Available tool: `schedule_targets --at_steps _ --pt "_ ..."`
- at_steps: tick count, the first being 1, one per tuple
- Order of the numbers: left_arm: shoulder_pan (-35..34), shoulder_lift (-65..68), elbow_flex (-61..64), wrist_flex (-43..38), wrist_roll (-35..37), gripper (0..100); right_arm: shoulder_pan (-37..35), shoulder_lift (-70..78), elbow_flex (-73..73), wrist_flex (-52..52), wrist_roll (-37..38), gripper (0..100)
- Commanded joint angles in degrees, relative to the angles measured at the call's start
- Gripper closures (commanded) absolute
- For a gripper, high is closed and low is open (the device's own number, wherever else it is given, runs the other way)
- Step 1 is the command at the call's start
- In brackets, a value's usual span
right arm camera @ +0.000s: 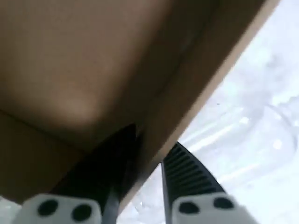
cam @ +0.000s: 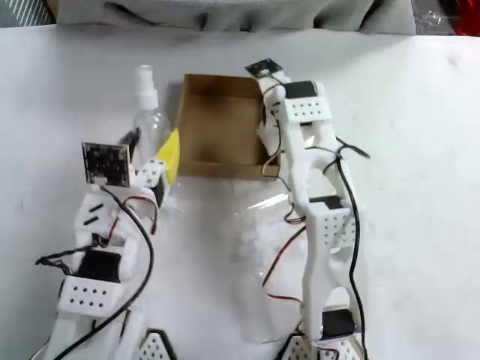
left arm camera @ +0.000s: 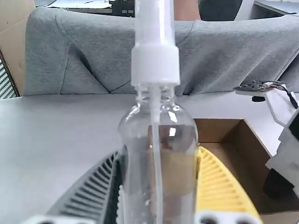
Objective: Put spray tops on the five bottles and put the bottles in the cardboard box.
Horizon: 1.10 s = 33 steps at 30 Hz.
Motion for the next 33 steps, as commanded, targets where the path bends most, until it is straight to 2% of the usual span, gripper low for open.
schedule_targets --at_steps 1,5,10,19,24,26,28,33 --pt "-0.31 0.48 -0.53 -1.93 0.53 98 -0.75 -1.36 -2.46 1.54 2.64 98.2" --pt "-0.31 0.48 -0.53 -1.93 0.44 98 -0.92 -2.77 -0.26 1.89 4.13 98.1" --pt "-0.31 0.57 -0.53 -1.93 0.44 98 -1.1 -10.33 9.32 0.22 3.16 98.1" --pt "-0.31 0.57 -0.09 -1.93 0.44 98 -1.71 -23.87 31.56 -15.52 5.1 97.1" --pt "-0.22 0.57 1.41 -4.48 0.44 98 -1.63 -23.08 32.18 -15.78 1.85 76.6" --pt "-0.04 0.57 2.02 -5.63 0.44 98 -1.89 -23.16 32.09 -15.78 2.46 72.5" --pt "-0.04 0.57 2.55 -6.68 0.44 98 -2.07 -24.57 31.47 -15.34 2.11 74.6" --pt "0.31 0.57 3.6 -11.25 0.53 98 -2.15 -28.88 25.49 -6.11 1.67 85.3"
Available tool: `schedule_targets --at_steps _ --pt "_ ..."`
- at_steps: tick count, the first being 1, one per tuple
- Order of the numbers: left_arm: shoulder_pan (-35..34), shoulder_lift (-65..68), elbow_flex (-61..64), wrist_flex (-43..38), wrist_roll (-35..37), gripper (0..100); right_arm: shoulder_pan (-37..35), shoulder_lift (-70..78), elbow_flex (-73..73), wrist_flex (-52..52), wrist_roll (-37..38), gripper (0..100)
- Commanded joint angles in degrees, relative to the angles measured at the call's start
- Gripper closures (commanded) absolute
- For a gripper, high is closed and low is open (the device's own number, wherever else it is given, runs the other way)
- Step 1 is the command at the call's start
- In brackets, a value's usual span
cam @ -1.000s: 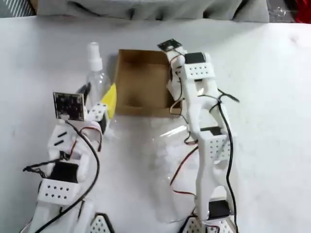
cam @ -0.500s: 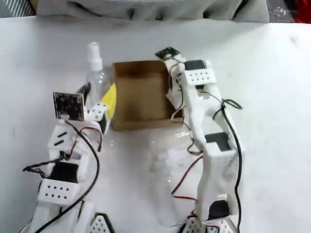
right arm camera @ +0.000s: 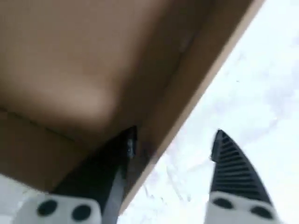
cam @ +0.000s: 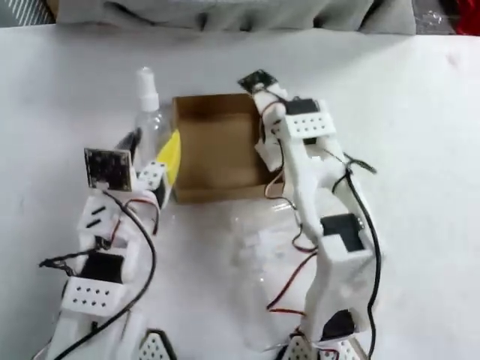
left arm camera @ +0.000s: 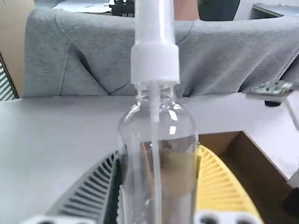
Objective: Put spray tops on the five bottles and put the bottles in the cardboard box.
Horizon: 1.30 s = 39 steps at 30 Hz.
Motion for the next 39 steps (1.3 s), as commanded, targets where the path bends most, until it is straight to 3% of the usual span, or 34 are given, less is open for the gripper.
schedule_targets --at_steps 1,4,10,14,19,30,35,39 --pt "0.31 0.22 0.26 -5.71 0.53 98 -0.31 -6.11 -5.8 6.73 -0.7 88.0" --pt "0.31 0.22 0.35 -7.56 0.53 98 0.13 -8.13 -6.15 11.21 -0.7 98.4" --pt "1.63 0.31 -1.14 -8.62 0.62 98 1.54 -13.58 -0.18 15.69 -0.7 98.1" --pt "2.07 1.89 -3.87 -7.74 4.84 97 0.31 -21.67 10.55 11.65 -2.81 98.1" --pt "2.07 14.9 -13.36 -2.99 7.03 92 -0.31 -34.51 22.07 5.67 -7.38 98.2" --pt "6.2 36.62 -21.89 -13.36 7.03 98 -5.58 -43.91 37.19 -10.33 -20.4 98.2" --pt "6.37 39.34 -21.89 -16.44 7.03 98 -8.57 -50.95 44.13 -14.37 -21.1 98.2" --pt "6.11 39.34 -21.63 -16.26 7.03 98 -12.44 -58.33 51.78 -18.59 -25.76 98.2"
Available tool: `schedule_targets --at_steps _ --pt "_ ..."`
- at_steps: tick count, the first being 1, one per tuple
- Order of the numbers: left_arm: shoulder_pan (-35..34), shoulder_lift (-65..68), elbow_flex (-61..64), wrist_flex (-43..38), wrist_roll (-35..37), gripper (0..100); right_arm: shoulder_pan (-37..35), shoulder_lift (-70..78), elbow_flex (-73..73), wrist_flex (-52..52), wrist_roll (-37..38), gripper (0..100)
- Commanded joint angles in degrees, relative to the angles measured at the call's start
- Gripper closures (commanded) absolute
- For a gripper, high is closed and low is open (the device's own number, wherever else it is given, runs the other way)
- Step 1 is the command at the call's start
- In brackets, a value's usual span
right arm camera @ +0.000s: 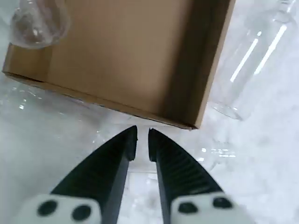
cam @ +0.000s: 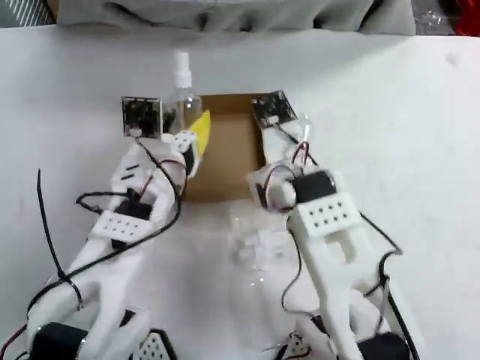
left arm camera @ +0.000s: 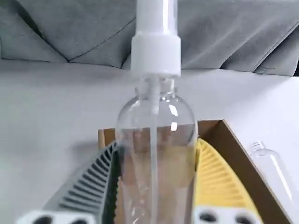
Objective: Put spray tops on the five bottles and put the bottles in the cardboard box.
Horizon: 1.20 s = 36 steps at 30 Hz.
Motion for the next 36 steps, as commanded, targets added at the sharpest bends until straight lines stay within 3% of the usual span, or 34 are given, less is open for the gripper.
schedule_targets --at_steps 1,7,13,24,29,36 --pt "0.48 -0.4 -3.34 -1.58 0.53 98 -4.09 -8.13 4.84 -4.35 -3.08 98.1" --pt "-0.48 -0.48 -3.6 0.7 4.04 98 -11.91 -20.09 16.26 -14.02 -3.69 98.1" --pt "-4.79 -0.57 -3.78 0.7 8.09 98 -15.34 -28.53 28.66 -30.37 -3.34 98.0" --pt "-0.57 -14.29 1.58 7.65 7.82 98 -26.59 -29.67 33.23 -33.98 -4.75 98.1" --pt "-0.66 -14.9 2.99 7.74 7.82 98 -26.95 -29.67 35.52 -40.92 -17.05 98.1" --pt "-0.31 -15.34 4.48 8.53 7.74 98 -23.16 -29.58 35.6 -42.95 -18.29 98.1"
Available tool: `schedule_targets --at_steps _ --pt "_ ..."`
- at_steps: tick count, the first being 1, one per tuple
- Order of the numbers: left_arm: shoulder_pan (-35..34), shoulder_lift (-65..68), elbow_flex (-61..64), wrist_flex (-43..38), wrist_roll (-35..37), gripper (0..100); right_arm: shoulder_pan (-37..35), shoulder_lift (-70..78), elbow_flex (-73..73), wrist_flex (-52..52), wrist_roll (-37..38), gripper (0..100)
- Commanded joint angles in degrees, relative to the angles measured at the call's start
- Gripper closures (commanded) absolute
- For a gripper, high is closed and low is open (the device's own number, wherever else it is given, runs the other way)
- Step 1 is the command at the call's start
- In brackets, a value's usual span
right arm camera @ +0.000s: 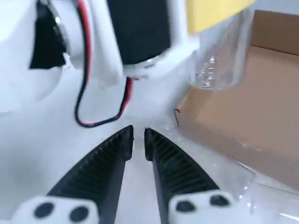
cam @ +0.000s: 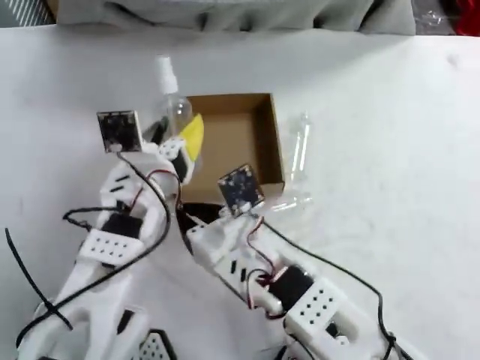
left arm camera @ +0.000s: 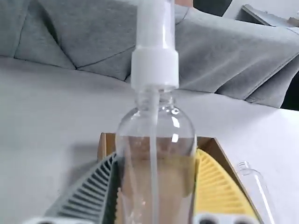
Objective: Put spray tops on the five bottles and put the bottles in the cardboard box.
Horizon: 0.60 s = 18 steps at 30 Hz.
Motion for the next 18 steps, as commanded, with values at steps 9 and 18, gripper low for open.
schedule_targets --at_steps 9,18 --pt "0.84 -9.63 1.14 4.57 0.35 98 2.95 -0.84 -0.62 -2.95 -0.79 98.1" --pt "4.97 -20.88 4.04 12.22 0.35 98 2.86 -1.19 0.53 -3.3 -0.79 98.1"
